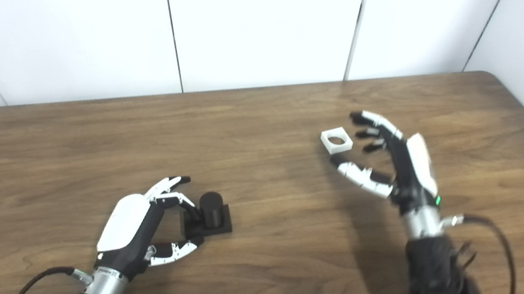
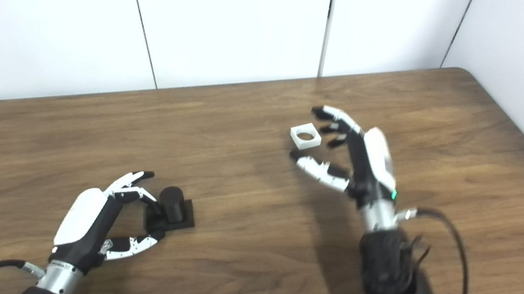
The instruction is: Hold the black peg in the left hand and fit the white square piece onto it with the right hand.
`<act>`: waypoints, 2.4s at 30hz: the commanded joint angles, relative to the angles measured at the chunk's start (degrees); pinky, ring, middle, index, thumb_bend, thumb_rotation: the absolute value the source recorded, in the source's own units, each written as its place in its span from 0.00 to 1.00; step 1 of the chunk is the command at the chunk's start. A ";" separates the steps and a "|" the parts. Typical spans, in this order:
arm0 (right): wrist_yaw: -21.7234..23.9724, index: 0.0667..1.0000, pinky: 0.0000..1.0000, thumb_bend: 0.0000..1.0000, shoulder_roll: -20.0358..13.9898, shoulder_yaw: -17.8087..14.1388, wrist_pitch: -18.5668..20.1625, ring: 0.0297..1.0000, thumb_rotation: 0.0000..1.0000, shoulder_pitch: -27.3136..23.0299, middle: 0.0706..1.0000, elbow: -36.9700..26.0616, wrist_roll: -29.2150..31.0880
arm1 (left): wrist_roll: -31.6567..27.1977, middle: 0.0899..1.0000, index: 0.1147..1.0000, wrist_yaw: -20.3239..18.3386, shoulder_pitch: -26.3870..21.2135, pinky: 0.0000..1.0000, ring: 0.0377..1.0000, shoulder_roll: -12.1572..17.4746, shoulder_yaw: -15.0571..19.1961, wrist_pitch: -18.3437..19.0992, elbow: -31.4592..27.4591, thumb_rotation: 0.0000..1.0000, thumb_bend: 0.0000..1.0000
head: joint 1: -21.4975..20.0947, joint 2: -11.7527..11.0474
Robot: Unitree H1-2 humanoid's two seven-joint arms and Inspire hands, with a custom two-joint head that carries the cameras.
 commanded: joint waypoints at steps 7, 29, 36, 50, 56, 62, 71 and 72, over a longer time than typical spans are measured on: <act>8.90 0.75 0.69 0.70 -10.33 3.43 3.85 0.85 0.35 -12.43 0.88 5.40 -4.80 | 0.15 0.89 0.42 -0.26 -0.31 0.81 0.92 0.25 0.50 -0.38 -0.27 0.06 0.52 | 0.35 0.07; 21.35 0.78 0.79 0.63 -18.34 14.53 1.73 0.91 0.22 -29.18 0.93 24.87 -5.93 | 0.83 0.89 0.42 0.46 -0.11 0.80 0.92 -0.23 0.87 -0.59 0.10 0.06 0.52 | 1.96 -0.09; 26.38 0.78 0.80 0.62 -20.28 16.16 1.16 0.92 0.30 -31.25 0.94 26.64 -4.66 | 0.54 0.89 0.42 0.53 0.25 0.80 0.92 -0.38 1.07 -0.59 0.03 0.06 0.52 | 2.04 0.04; 35.07 0.81 0.83 0.64 -23.28 16.44 0.54 0.95 0.37 -30.98 0.96 25.33 -0.12 | 0.77 0.88 0.42 0.51 0.60 0.79 0.91 -0.17 1.66 -0.37 -0.37 0.06 0.52 | 2.64 0.72; 36.98 0.82 0.83 0.66 -23.61 16.74 1.59 0.95 0.36 -30.93 0.97 24.40 0.29 | 0.66 0.88 0.42 0.39 0.57 0.79 0.91 -0.17 1.87 -0.32 -0.19 0.06 0.52 | 2.89 0.95; 37.27 0.83 0.83 0.66 -22.94 17.02 2.21 0.95 0.27 -30.67 0.96 24.31 -0.29 | 0.91 0.88 0.42 0.47 0.64 0.80 0.91 -0.27 1.77 -0.41 -0.26 0.06 0.52 | 3.47 1.11; 35.76 0.85 0.84 0.66 -21.68 17.27 1.71 0.96 0.24 -30.33 0.96 26.17 -0.77 | 0.43 0.88 0.42 0.45 0.77 0.82 0.91 -0.53 2.02 -0.29 -0.11 0.06 0.52 | 3.79 0.97; 35.71 0.85 0.84 0.66 -21.60 17.33 1.68 0.96 0.24 -30.39 0.96 26.28 -0.86 | 0.44 0.88 0.42 0.44 0.78 0.81 0.91 -0.54 2.04 -0.33 -0.13 0.06 0.52 | 3.79 0.97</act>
